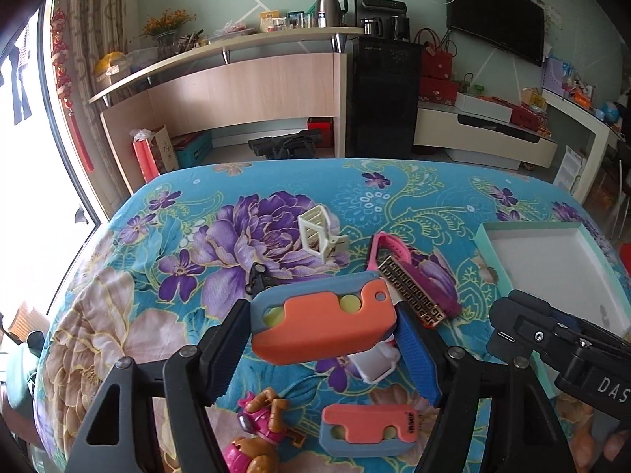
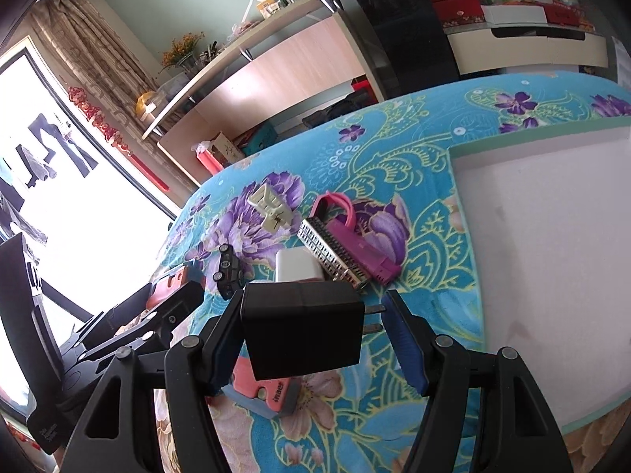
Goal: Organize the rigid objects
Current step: 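Carry the orange-grey toy knife and black charger into the box lid with both tools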
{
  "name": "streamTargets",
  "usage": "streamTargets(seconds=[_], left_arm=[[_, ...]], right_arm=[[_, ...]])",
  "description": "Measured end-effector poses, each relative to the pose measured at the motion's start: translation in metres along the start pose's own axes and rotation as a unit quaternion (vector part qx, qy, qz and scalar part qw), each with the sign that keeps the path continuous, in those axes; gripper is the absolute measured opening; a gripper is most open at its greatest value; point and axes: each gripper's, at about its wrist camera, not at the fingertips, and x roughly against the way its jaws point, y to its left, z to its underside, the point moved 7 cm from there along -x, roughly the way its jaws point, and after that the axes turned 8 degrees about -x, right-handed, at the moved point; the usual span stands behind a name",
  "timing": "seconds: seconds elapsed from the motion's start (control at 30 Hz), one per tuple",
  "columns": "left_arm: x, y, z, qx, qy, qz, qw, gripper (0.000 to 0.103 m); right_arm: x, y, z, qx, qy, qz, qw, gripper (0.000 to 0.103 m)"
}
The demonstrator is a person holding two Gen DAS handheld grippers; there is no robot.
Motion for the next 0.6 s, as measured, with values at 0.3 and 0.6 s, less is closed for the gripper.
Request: streamTargets(seconds=[0.3, 0.6], left_arm=[[-0.008, -0.088, -0.024, -0.062, 0.0, 0.054, 0.9966, 0.075], [-0.021, -0.17, -0.041, -0.105, 0.008, 0.106, 0.9888, 0.075]], right_arm=[[0.043, -0.076, -0.035, -0.019, -0.052, 0.108, 0.993, 0.069], [0.076, -0.154, -0.048, -0.074, -0.08, 0.197, 0.974, 0.069]])
